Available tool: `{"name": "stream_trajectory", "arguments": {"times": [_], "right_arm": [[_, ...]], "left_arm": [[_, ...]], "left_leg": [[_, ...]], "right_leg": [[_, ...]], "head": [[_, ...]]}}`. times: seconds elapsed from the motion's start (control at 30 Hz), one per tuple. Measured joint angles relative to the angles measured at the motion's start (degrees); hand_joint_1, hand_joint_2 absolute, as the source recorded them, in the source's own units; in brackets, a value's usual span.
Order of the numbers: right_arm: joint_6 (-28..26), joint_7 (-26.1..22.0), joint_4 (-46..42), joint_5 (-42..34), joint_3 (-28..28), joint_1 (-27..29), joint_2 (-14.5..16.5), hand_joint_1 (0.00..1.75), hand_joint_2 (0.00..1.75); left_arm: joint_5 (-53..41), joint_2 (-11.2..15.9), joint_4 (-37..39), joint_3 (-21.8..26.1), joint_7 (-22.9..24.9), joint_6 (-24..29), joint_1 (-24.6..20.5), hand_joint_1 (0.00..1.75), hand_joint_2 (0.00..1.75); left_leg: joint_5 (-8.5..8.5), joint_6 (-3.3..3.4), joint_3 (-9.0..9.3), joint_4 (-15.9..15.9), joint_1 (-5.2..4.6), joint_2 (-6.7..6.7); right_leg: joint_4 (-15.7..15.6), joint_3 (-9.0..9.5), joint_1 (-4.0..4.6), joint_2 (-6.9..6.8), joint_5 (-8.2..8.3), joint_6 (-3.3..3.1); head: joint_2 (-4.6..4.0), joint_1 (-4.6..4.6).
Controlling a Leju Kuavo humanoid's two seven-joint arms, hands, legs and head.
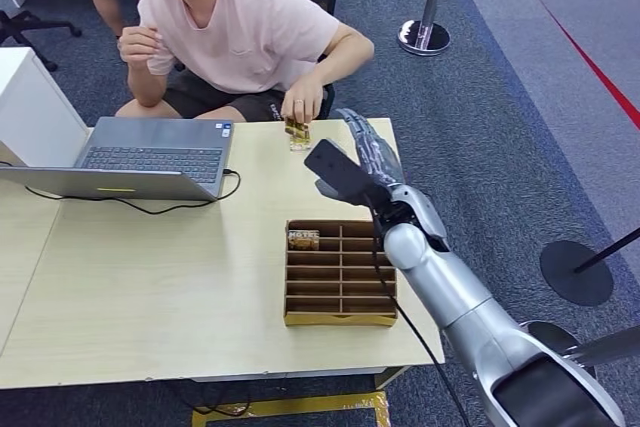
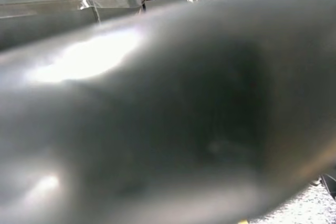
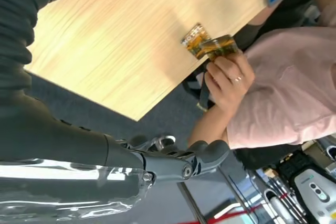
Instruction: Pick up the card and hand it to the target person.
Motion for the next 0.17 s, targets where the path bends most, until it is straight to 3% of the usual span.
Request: {"name": "stream_trajectory", "arguments": {"times": [0.17], "right_arm": [[0.98,-3.95,-1.57,-14.27,-5.86,0.95,-0.01,0.0,1.75]], "left_arm": [[0.32,0.0,0.0,0.01,-0.17,0.01,0.04,0.0,0.0]], "left_leg": [[0.0,0.0,0.0,0.01,0.0,-0.01]], "right_leg": [[-0.01,0.0,0.0,-0.01,0.0,0.0]], "head": [[0.01,0.01]]}}
